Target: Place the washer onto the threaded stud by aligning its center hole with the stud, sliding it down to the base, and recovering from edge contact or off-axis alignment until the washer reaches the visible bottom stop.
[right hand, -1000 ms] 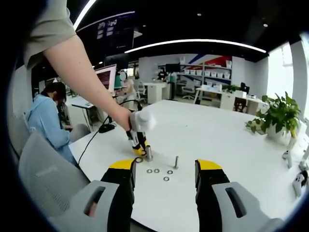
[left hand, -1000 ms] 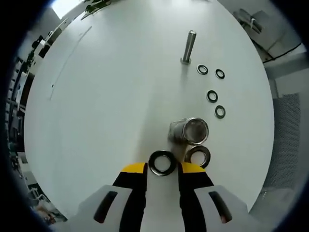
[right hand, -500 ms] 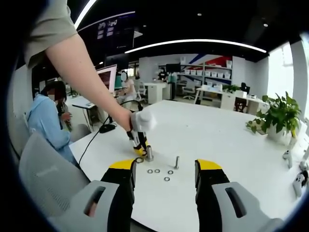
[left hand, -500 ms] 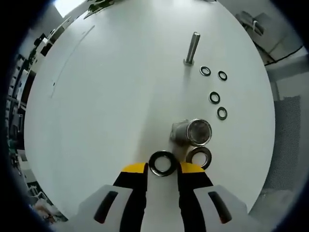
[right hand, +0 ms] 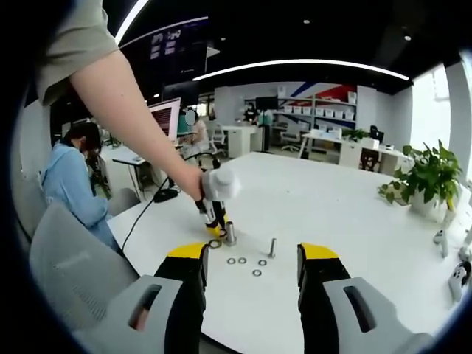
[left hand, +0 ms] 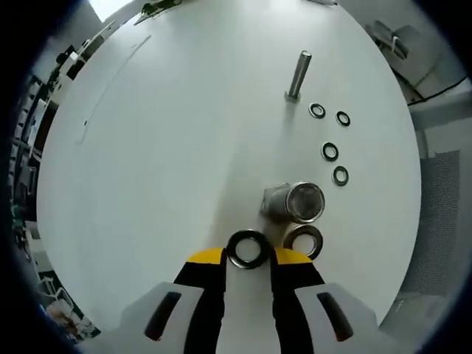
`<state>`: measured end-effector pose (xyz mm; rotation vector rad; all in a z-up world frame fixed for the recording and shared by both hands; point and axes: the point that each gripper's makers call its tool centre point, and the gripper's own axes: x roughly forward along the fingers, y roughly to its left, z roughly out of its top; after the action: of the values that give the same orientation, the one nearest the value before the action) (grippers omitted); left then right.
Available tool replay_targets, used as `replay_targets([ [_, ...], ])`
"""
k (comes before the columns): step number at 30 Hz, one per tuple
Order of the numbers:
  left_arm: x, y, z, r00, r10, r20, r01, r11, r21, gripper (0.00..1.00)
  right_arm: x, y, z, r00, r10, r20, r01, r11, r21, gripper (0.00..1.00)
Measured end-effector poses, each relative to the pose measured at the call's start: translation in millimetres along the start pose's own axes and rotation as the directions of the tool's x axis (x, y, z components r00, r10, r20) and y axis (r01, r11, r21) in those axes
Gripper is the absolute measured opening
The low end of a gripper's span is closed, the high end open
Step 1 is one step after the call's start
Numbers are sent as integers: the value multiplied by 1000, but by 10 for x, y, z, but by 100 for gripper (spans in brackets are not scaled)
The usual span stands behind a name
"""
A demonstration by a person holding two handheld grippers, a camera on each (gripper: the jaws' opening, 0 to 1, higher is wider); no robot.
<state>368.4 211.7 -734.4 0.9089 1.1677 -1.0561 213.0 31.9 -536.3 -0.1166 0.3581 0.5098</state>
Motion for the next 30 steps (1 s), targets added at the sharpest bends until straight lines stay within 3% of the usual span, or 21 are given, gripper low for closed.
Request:
replay_targets([
  [5, -2, 3, 6, 1000, 7, 11, -6, 999, -46, 20, 1, -4, -12, 1000, -2, -5, 2, 1000, -3, 50],
  [30, -7, -15, 6, 999, 19, 26, -17, 999, -46, 19, -7, -16, 0, 1000, -7, 3, 7, 1000, -3, 50],
])
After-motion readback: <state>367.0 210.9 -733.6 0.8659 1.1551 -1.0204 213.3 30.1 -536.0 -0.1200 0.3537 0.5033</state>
